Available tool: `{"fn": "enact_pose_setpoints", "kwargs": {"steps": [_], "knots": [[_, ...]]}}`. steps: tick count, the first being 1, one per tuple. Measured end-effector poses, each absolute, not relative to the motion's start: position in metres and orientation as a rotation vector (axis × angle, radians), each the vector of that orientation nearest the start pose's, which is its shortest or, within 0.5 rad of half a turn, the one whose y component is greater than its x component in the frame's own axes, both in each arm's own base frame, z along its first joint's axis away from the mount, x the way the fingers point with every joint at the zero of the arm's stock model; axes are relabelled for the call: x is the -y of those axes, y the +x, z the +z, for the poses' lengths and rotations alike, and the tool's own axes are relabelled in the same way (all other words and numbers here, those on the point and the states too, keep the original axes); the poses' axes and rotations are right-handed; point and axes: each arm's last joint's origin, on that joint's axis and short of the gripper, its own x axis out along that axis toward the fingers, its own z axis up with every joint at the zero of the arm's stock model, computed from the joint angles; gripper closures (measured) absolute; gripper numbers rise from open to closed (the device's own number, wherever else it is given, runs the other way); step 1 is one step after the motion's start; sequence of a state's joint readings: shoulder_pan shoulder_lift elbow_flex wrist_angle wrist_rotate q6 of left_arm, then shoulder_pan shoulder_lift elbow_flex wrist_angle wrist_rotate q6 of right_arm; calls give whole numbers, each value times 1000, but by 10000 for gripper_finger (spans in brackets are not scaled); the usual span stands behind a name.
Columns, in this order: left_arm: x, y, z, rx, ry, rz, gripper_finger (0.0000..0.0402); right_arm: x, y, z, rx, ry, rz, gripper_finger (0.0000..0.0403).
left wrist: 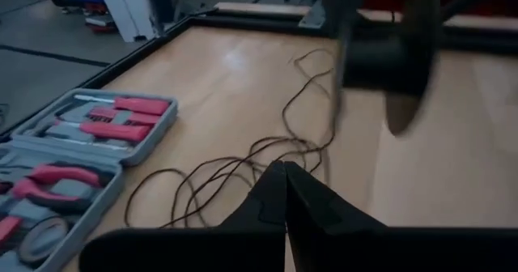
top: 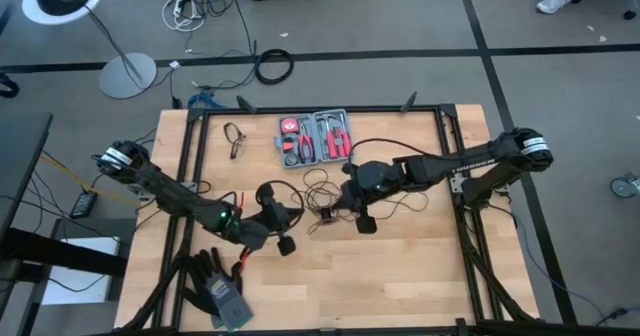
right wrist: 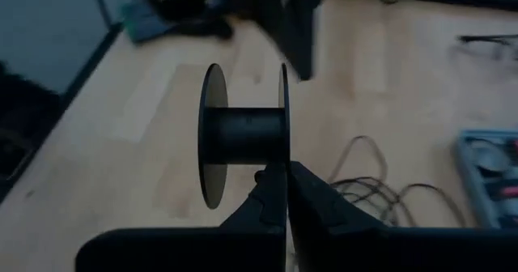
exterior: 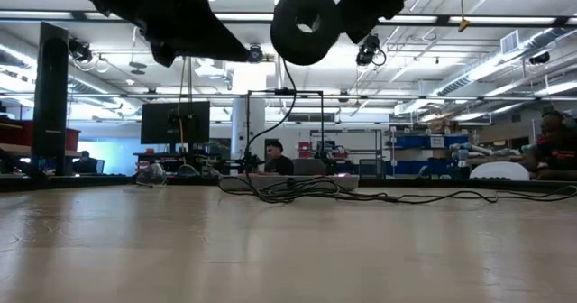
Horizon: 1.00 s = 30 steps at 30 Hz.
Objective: Coil cords
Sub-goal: Coil the black wire onto the black spool
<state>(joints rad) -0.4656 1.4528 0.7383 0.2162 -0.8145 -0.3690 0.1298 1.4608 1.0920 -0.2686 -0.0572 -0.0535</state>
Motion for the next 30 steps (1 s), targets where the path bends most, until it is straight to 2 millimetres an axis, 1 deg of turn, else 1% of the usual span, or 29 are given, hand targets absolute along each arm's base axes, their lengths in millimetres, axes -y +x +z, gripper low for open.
{"fn": "enact_pose_setpoints", "kwargs": {"steps": [4,7,13,21,24,26,30], "knots": [[108,272,211,-317,-86,395,398,-44,317,273,-637,-81,226,403],[105,275,211,-324,-111,353,398,-44,320,269,-623,-84,225,403],[98,280,215,-300,-121,334,398,-40,319,261,-626,-82,217,403],[98,280,214,-318,-93,304,398,-36,320,263,-601,-38,257,403],[98,279,210,-358,-64,289,398,-34,321,265,-585,-39,254,403],[97,277,207,-367,-75,295,398,-32,322,266,-568,-44,250,403],[92,269,190,-372,-126,311,391,-29,324,263,-543,-32,237,403]]}}
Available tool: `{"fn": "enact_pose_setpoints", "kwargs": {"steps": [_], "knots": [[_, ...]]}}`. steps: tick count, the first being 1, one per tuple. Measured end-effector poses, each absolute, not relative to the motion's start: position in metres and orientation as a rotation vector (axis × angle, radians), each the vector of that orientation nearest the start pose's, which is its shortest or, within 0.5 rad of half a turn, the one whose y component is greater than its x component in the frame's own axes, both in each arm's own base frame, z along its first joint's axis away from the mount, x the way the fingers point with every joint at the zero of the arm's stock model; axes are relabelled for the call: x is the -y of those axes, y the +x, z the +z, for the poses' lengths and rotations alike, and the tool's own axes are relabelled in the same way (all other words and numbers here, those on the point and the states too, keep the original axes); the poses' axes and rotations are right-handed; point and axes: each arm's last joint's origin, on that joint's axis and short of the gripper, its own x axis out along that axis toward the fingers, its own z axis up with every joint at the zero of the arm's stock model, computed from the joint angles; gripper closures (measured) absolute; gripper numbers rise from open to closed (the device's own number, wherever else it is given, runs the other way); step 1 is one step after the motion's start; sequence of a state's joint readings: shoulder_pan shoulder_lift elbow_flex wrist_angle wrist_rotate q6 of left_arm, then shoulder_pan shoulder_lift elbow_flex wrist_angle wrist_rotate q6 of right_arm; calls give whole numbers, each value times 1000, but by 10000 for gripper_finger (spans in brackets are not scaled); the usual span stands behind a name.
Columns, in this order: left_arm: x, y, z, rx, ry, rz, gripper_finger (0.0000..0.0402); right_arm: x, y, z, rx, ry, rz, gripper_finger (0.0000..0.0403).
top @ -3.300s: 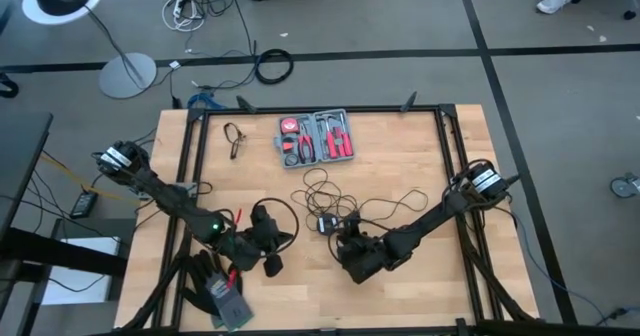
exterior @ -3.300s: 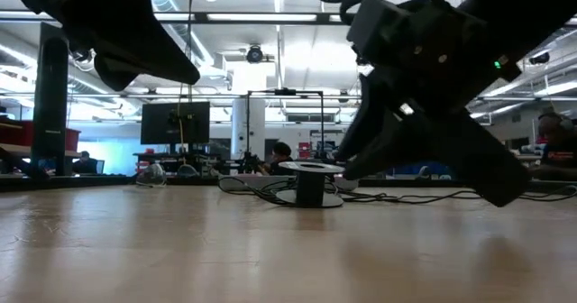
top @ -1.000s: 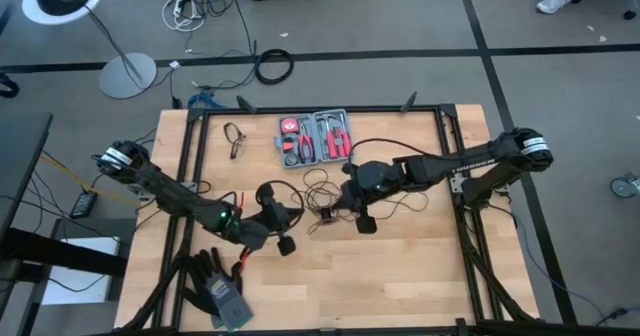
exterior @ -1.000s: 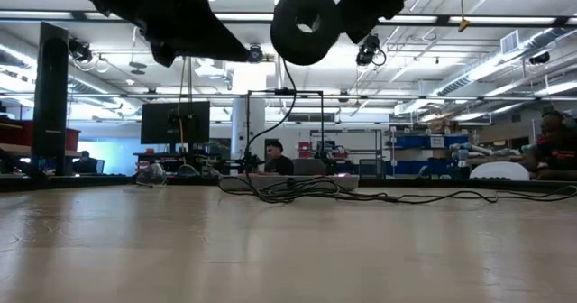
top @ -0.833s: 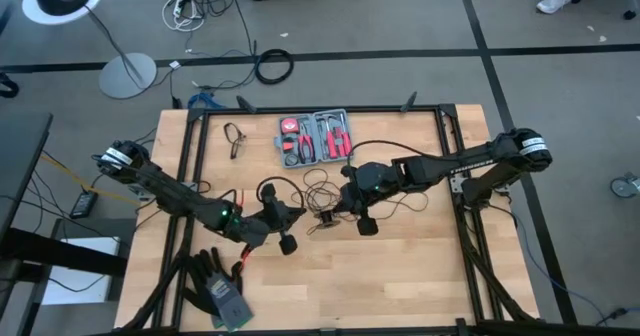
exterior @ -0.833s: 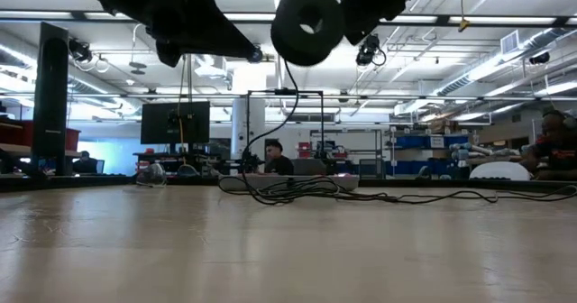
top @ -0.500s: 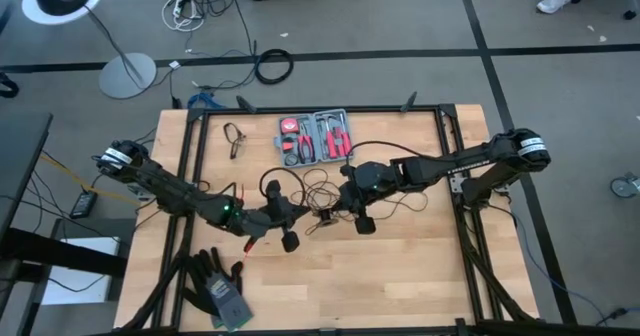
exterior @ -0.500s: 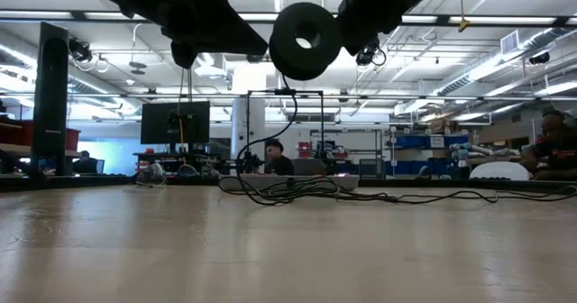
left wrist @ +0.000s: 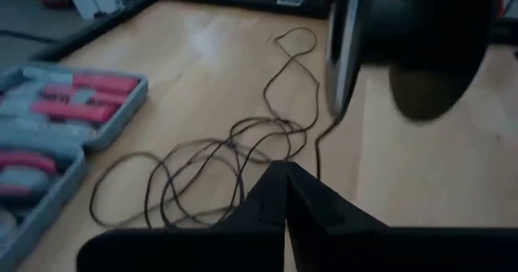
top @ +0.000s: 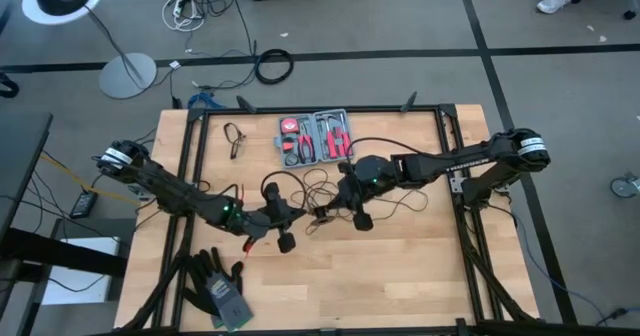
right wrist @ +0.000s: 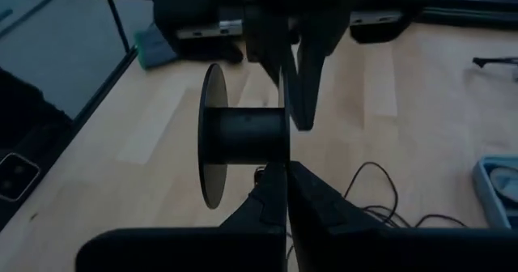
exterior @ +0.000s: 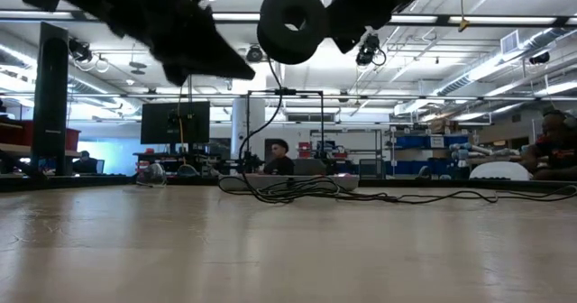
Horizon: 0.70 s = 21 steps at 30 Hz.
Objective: Coil cords
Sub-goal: Coil the black wire onto the black spool
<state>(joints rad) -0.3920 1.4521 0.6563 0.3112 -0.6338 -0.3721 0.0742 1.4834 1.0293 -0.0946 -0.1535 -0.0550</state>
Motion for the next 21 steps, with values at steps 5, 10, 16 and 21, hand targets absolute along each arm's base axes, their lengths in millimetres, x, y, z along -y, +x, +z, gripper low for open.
{"fn": "enact_pose_setpoints", "kwargs": {"steps": [5,10,16,21], "knots": [[87,254,171,-274,-216,292,361,-29,320,244,-529,20,232,403],[81,239,161,-176,-274,262,333,-31,313,221,-398,102,226,403],[82,239,166,-122,-268,201,328,-29,309,215,-290,166,157,403],[84,247,178,-89,-228,176,328,-29,308,214,-303,165,155,403]]}}
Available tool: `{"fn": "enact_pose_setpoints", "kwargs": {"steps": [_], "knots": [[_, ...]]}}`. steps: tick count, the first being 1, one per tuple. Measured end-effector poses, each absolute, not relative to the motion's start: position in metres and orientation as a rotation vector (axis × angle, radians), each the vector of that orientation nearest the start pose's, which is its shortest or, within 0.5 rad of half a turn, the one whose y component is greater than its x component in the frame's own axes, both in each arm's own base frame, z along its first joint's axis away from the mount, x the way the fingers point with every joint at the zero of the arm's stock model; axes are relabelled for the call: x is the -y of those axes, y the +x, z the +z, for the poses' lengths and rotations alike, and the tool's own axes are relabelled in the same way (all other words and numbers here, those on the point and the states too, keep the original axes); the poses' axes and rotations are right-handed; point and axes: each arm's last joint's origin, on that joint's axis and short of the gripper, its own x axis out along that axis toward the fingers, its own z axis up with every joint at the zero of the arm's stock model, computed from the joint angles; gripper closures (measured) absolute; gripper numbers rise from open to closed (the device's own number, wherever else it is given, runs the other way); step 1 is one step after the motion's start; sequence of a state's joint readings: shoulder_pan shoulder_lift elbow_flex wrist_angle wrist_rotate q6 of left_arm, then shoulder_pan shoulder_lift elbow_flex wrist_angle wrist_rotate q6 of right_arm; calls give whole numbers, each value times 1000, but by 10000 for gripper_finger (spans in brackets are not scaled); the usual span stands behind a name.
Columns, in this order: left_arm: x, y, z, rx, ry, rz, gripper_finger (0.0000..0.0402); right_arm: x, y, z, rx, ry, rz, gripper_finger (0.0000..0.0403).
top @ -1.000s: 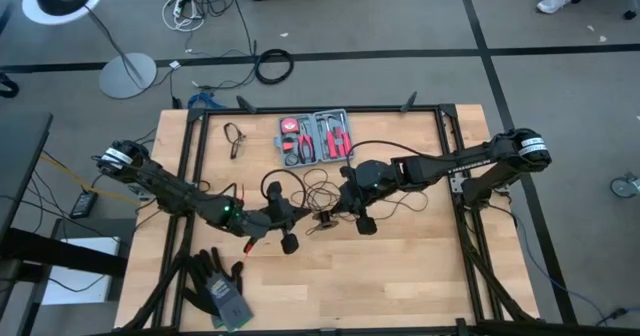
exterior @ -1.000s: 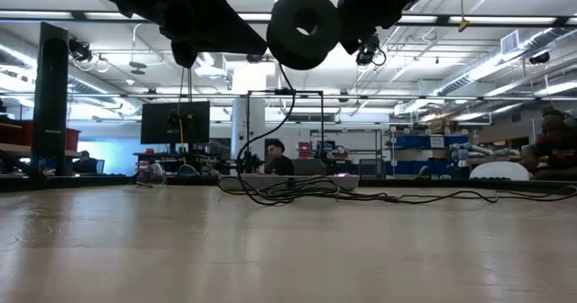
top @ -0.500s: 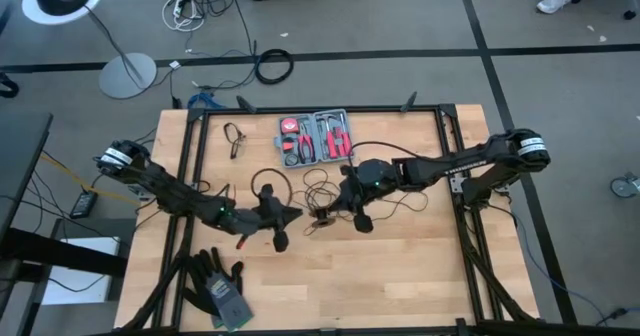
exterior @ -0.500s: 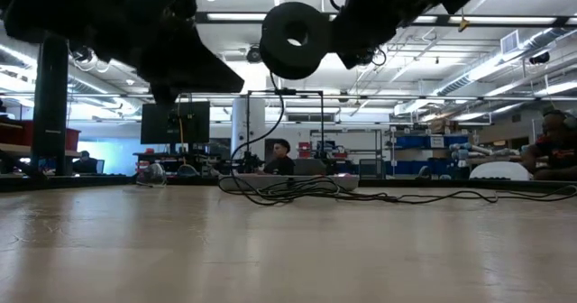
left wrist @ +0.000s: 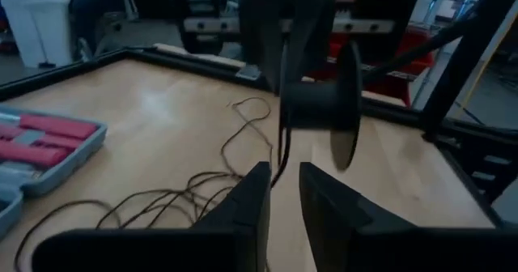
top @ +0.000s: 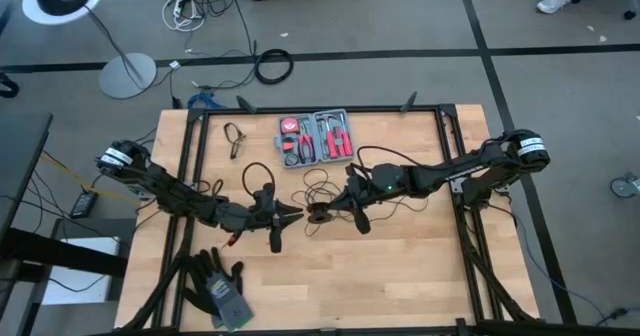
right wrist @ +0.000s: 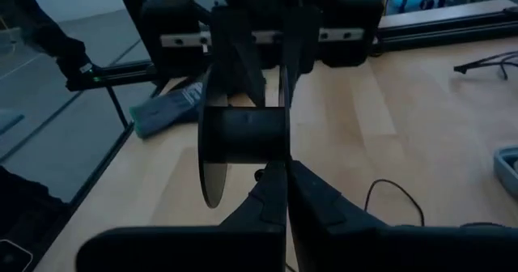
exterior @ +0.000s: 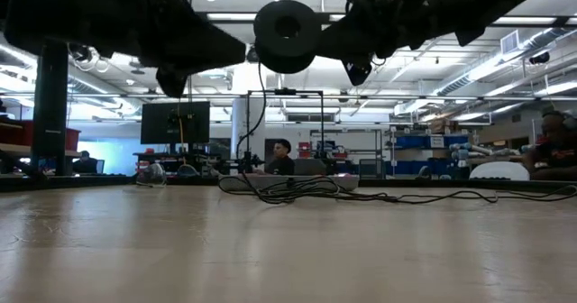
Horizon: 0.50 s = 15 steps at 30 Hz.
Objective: Coil cords
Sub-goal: Coil the black wire onto the black spool
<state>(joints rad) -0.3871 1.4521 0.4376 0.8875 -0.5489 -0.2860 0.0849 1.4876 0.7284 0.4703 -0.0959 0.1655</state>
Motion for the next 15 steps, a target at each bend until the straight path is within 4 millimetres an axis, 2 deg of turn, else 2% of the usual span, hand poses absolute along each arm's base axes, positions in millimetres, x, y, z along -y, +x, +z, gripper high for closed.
{"fn": "enact_pose_setpoints", "kwargs": {"steps": [15], "knots": [[71,263,189,-82,-263,104,328,-30,308,214,-307,161,190,403]]}}
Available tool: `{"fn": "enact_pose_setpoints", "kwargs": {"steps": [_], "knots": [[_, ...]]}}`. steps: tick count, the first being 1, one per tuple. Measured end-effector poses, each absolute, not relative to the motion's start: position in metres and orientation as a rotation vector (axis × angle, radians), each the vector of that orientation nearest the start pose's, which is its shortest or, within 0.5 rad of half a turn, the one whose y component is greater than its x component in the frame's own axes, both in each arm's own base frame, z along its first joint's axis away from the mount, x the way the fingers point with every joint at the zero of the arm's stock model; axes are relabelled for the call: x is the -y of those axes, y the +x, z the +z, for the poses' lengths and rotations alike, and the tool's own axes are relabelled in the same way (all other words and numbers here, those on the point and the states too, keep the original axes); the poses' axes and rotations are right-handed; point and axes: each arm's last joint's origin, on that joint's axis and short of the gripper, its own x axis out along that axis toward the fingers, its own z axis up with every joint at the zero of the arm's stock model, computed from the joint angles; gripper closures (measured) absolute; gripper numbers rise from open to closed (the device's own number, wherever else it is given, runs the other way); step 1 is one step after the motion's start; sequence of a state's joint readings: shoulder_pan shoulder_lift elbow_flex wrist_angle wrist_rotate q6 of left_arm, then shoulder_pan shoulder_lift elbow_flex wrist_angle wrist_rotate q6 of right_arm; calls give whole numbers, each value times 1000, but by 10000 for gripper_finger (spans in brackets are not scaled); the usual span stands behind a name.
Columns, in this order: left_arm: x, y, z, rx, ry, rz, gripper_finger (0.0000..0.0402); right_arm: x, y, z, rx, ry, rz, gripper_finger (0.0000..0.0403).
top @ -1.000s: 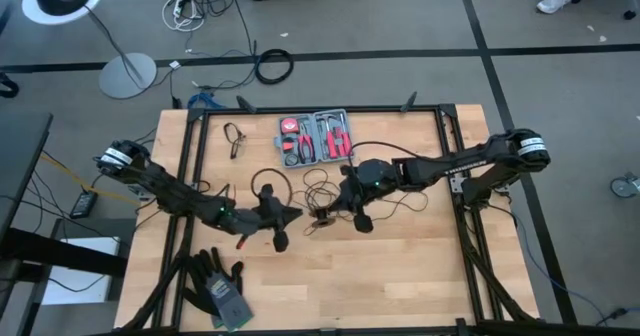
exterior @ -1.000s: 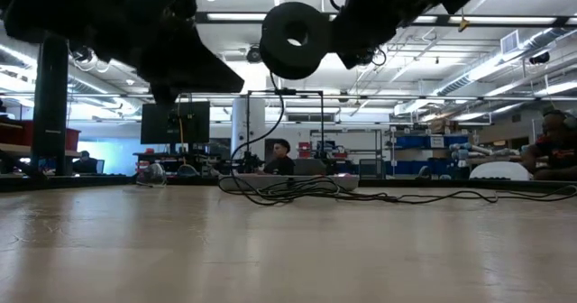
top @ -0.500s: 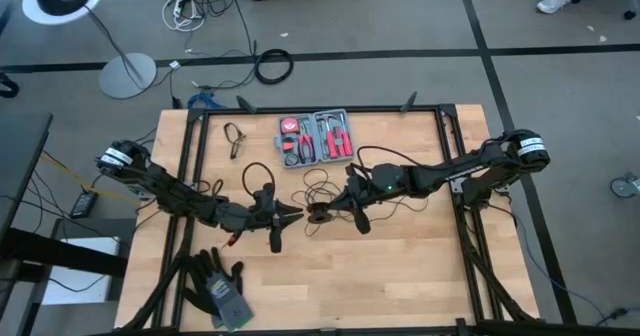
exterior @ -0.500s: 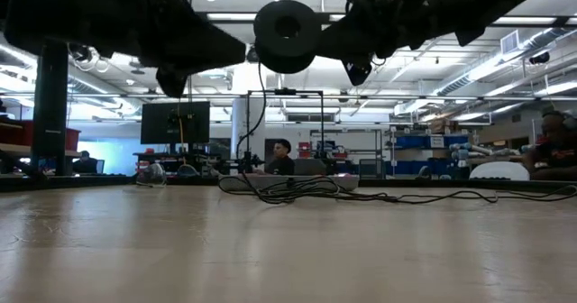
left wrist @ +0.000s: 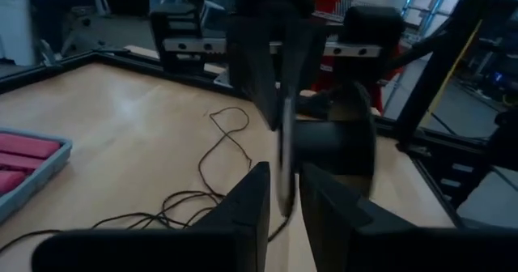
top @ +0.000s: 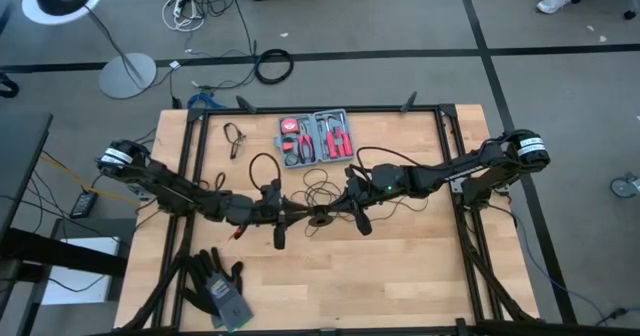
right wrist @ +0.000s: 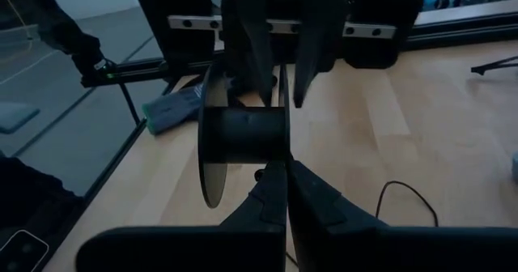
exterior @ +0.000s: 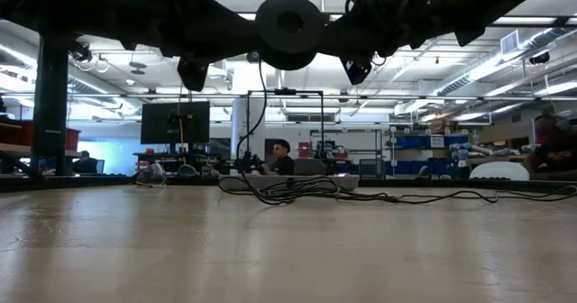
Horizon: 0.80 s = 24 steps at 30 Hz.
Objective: Coil cords
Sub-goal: Coil the black wire onto the black spool
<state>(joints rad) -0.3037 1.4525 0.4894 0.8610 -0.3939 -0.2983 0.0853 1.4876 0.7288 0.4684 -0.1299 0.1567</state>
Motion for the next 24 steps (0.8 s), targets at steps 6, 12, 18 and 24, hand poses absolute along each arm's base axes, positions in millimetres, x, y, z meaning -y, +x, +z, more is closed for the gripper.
{"fn": "enact_pose_setpoints", "kwargs": {"steps": [6,12,18,24], "knots": [[65,269,191,-115,-283,84,328,-30,308,214,-307,160,191,403],[64,273,194,-131,-283,72,328,-30,308,214,-308,160,191,403],[64,274,196,-127,-281,69,328,-30,308,214,-308,160,191,403],[64,274,196,-128,-283,57,335,-30,308,214,-308,159,191,403]]}}
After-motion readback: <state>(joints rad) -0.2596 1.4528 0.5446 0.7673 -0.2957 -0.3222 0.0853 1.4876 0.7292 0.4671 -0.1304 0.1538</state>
